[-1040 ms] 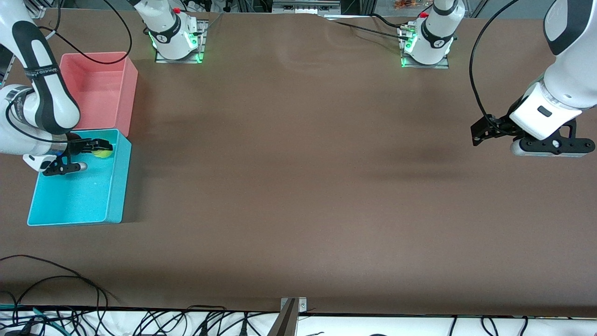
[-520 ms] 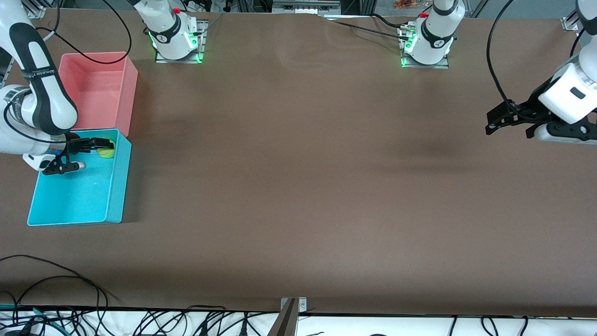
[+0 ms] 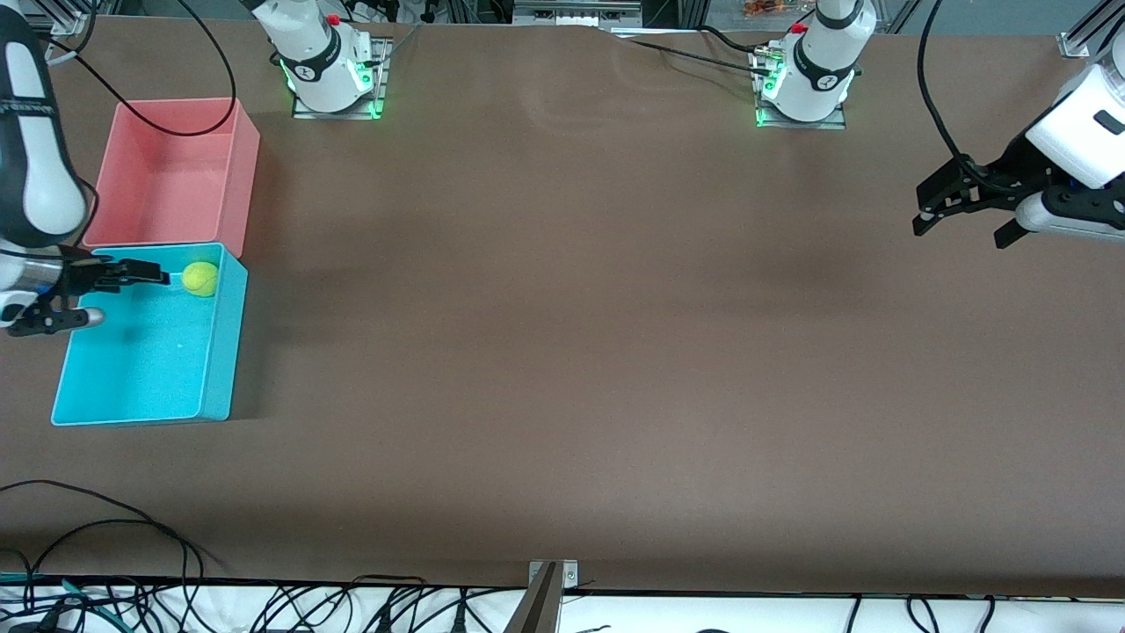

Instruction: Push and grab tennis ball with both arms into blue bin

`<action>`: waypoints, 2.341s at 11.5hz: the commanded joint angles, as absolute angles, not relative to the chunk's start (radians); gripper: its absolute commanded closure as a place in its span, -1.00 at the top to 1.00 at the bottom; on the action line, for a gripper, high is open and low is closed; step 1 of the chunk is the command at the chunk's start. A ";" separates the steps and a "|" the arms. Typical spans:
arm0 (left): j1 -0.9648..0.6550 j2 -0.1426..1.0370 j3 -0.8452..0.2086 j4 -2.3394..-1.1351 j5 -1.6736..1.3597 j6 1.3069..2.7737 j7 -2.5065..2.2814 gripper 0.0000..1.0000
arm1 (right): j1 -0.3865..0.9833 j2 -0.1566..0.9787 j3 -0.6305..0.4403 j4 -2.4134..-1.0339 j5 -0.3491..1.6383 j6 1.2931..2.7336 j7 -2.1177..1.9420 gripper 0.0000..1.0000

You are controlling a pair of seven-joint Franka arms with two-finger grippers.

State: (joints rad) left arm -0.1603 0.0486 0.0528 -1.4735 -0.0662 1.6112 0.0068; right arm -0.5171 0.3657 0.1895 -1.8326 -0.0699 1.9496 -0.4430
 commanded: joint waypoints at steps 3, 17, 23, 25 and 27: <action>-0.095 0.080 0.005 -1.416 -0.083 1.574 0.037 1.00 | -0.523 0.368 0.204 -1.489 -0.043 1.607 -0.332 1.00; -0.103 0.089 0.006 -1.430 -0.041 1.531 0.021 1.00 | -0.092 0.036 -0.006 -1.718 0.054 1.737 -0.068 1.00; -0.101 0.087 0.008 -1.437 -0.041 1.529 0.015 1.00 | -0.068 -0.035 -0.029 -1.793 0.051 1.804 -0.071 1.00; -0.101 0.087 0.008 -1.440 -0.041 1.529 0.014 1.00 | -0.068 -0.034 -0.031 -1.792 0.055 1.809 -0.067 1.00; -0.100 0.086 0.008 -1.445 -0.040 1.529 0.018 1.00 | -0.057 -0.032 -0.032 -1.790 0.057 1.807 -0.066 1.00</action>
State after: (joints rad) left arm -0.1049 0.0788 0.0105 -1.4593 -0.0598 1.5473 0.0120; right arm -0.0819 -0.0097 -0.0152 -1.7610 0.0335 1.7898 -0.0728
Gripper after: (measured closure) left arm 0.000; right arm 0.000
